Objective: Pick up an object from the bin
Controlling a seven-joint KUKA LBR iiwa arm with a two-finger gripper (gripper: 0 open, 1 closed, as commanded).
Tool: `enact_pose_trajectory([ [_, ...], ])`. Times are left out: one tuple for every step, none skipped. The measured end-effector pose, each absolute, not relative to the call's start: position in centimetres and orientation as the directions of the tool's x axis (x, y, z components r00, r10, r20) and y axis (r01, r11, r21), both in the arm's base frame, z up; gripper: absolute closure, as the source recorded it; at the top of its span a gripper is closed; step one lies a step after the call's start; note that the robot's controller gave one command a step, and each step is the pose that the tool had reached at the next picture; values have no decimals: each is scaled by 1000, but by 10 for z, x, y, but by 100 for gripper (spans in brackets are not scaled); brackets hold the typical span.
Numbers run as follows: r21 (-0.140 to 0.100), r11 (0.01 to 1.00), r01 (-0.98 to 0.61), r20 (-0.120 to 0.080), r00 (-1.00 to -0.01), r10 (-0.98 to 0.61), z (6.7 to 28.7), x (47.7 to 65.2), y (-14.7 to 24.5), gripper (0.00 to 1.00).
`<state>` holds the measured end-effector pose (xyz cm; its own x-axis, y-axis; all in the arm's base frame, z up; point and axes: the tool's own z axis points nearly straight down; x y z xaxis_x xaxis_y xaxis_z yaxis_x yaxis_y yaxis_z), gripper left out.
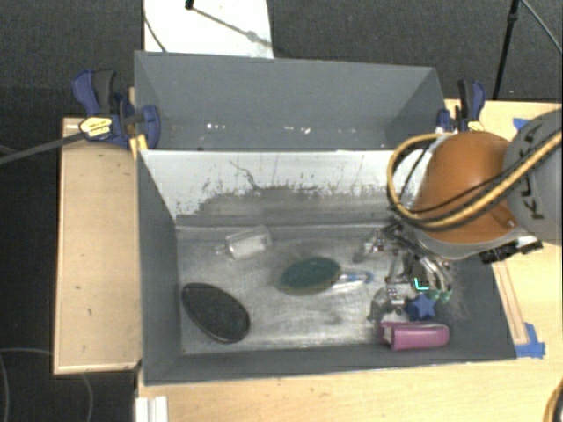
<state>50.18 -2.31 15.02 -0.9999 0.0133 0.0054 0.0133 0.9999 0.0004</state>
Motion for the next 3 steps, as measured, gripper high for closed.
enact_pose_trajectory([
  [2,999,-32,-8,-999,-32,70,553,48,0],
  [1,1000,-26,-6,-1000,-26,102,569,45,0],
  [0,996,-84,-7,-996,-84,113,570,56,0],
])
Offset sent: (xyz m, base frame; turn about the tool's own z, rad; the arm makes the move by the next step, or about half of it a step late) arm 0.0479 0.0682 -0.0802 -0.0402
